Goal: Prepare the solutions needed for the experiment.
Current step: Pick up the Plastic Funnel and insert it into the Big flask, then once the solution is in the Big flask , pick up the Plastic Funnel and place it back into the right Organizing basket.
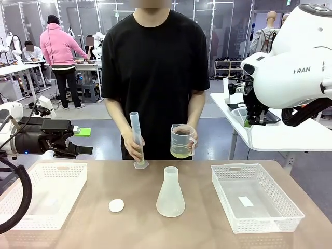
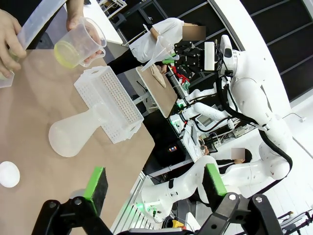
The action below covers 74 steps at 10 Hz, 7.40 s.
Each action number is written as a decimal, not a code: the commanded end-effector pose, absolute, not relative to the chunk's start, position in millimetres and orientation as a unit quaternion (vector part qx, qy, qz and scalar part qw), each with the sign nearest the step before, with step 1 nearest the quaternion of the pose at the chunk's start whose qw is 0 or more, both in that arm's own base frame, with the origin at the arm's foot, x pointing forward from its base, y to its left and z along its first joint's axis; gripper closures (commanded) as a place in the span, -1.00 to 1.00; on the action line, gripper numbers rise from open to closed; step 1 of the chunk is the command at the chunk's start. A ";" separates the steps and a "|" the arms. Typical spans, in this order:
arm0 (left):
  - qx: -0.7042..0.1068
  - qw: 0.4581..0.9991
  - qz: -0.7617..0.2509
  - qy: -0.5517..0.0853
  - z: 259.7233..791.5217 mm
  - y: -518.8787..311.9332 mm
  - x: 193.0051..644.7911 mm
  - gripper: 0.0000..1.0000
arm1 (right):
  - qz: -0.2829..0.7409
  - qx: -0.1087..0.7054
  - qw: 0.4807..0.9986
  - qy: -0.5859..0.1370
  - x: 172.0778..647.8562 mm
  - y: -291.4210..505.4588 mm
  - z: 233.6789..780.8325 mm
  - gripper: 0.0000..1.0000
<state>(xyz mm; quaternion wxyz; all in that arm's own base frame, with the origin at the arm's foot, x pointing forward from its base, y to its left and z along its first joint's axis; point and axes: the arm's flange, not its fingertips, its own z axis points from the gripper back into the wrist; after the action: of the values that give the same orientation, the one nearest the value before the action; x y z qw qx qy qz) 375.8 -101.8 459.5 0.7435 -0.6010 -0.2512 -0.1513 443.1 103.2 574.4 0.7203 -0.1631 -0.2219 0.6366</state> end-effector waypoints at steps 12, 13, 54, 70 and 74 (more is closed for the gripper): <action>-0.601 0.746 -0.153 -0.244 461.1 -103.0 373.8 -1.00 | 0.849 -0.052 0.402 -0.339 345.5 243.8 553.6 0.88; -0.601 0.746 -0.153 -0.244 461.1 -103.0 373.8 -1.00 | 0.846 -0.047 0.403 -0.345 349.1 246.0 555.5 0.88; -0.601 0.746 -0.153 -0.244 461.1 -103.0 373.8 -1.00 | 0.823 0.011 0.477 -0.307 408.0 255.6 487.6 0.39; -0.601 0.746 -0.153 -0.244 461.1 -103.0 373.8 -1.00 | 0.571 0.048 0.756 -0.316 371.6 138.2 602.9 0.38; -0.601 0.746 -0.153 -0.244 461.1 -103.0 373.8 -1.00 | 0.574 0.055 0.763 -0.294 374.6 118.8 592.7 0.38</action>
<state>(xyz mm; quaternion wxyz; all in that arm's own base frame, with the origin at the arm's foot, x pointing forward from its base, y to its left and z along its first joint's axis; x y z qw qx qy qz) 375.7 -102.0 459.4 0.7433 -0.6013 -0.2510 -0.1514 368.9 125.2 594.1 0.7548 0.0488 -0.2851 0.5887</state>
